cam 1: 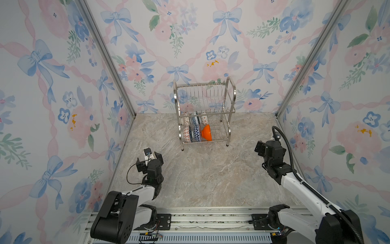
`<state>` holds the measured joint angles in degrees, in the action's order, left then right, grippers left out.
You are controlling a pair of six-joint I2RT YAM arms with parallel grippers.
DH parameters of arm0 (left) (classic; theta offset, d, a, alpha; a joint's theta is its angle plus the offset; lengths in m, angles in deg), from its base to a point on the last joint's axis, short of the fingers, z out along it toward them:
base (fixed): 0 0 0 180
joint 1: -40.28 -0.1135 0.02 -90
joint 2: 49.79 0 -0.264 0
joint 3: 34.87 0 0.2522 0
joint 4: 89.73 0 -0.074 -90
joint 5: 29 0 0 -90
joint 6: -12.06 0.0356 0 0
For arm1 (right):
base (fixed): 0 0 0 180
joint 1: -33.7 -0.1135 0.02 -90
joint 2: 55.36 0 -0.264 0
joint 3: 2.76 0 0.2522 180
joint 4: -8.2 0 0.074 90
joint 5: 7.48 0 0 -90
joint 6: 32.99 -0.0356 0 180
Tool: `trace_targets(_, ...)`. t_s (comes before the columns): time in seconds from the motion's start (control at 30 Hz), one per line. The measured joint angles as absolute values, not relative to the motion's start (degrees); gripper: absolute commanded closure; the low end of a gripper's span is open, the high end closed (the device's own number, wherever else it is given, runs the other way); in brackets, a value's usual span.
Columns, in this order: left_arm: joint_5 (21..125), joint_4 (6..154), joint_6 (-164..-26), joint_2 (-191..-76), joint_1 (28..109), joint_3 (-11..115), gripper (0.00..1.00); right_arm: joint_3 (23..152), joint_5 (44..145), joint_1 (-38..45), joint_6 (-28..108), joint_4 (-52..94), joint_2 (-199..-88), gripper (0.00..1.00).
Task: Load bowls into a dish rack
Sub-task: Reset both arms
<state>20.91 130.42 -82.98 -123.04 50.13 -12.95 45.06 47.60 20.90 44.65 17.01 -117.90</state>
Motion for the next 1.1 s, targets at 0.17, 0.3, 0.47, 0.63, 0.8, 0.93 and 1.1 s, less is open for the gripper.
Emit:
trace_targets(0.17, 27.9, 140.0, -82.4, -129.0, 47.6, -12.7, 0.03, 38.6, 44.1, 21.4, 49.2, 2.8, -124.2, 0.03)
trace_targets(0.3, 37.3, 145.2, -80.6, -137.9, 45.9, -10.6, 0.02, 35.2, 44.1, 21.6, 53.1, -10.2, -134.8, 0.03)
trace_targets(0.47, 42.5, 145.8, -80.4, -139.5, 45.5, -8.8, 0.03, 34.7, 44.7, 20.5, 57.8, -20.4, -143.0, 0.03)
trace_targets(0.63, 43.9, 146.3, -80.4, -139.5, 45.1, -8.5, 0.02, 34.2, 50.7, 23.3, 57.9, -25.6, -142.1, 0.03)
trace_targets(0.8, 44.4, 146.4, -80.4, -139.5, 45.1, -8.4, 0.02, 33.1, 59.0, 28.5, 56.6, -28.7, -143.5, 0.03)
trace_targets(0.93, 44.6, 146.4, -80.4, -139.5, 45.1, -8.4, 0.02, 32.8, 60.2, 28.2, 56.2, -30.4, -143.9, 0.03)
trace_targets(1.1, 44.6, 146.4, -80.4, -139.5, 45.1, -8.4, 0.03, 32.8, 60.9, 28.0, 56.2, -30.8, -143.9, 0.03)
